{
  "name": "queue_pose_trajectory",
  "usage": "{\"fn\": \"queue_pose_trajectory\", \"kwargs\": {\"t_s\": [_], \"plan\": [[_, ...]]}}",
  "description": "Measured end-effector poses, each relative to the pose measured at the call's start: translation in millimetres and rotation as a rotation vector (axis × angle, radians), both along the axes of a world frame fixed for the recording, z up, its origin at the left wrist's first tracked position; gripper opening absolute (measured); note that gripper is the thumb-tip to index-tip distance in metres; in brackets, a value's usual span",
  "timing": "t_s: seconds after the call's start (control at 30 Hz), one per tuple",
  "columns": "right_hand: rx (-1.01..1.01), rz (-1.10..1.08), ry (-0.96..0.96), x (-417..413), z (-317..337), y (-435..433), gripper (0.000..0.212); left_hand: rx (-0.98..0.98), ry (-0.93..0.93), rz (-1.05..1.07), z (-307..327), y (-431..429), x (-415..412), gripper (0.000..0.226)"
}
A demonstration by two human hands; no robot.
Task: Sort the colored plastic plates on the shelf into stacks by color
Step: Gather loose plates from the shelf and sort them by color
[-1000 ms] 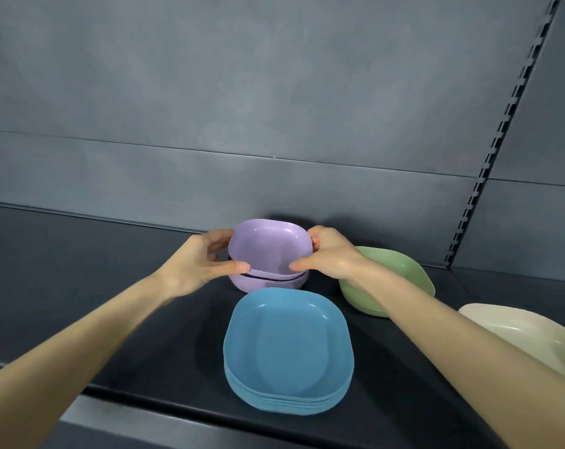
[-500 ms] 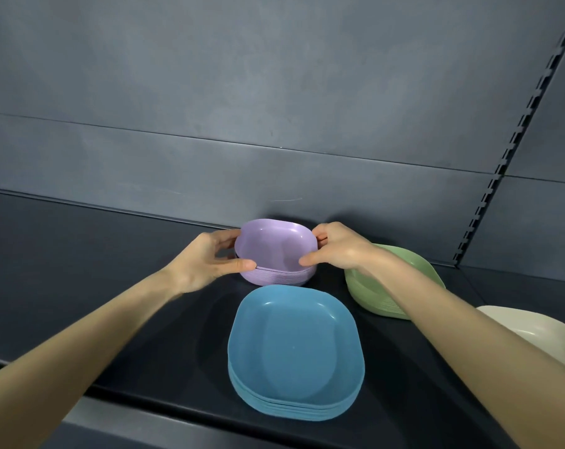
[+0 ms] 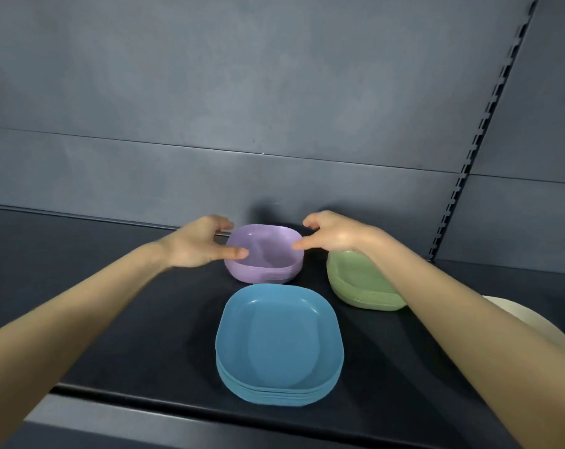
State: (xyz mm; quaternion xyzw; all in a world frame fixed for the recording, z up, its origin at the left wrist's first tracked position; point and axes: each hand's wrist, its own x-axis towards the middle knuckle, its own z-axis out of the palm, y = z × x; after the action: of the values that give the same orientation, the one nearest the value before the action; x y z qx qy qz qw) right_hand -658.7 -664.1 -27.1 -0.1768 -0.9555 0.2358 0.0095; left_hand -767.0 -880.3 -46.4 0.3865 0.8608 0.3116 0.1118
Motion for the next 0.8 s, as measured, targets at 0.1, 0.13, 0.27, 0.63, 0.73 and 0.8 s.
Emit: {"fn": "queue_pose_trajectory", "kwargs": {"t_s": [0.1,0.13,0.27,0.63,0.73,0.8], "plan": [[0.063,-0.025,0.144,25,29,6,0.060,-0.063,0.241,-0.020,32,14,21,0.067],[0.101,-0.040,0.185,36,39,8,0.057,-0.065,0.317,-0.040,43,20,30,0.065],[0.265,-0.088,0.320,99,73,20,0.051,0.029,0.539,-0.124,78,50,74,0.062],[0.543,-0.336,0.433,340,92,76,0.044,0.270,0.782,-0.313,95,148,277,0.058],[0.558,-0.396,0.376,416,79,92,0.045,0.257,0.758,-0.353,81,173,348,0.059],[0.561,-0.439,0.326,464,66,102,0.047,0.234,0.729,-0.384,68,188,392,0.060]]}}
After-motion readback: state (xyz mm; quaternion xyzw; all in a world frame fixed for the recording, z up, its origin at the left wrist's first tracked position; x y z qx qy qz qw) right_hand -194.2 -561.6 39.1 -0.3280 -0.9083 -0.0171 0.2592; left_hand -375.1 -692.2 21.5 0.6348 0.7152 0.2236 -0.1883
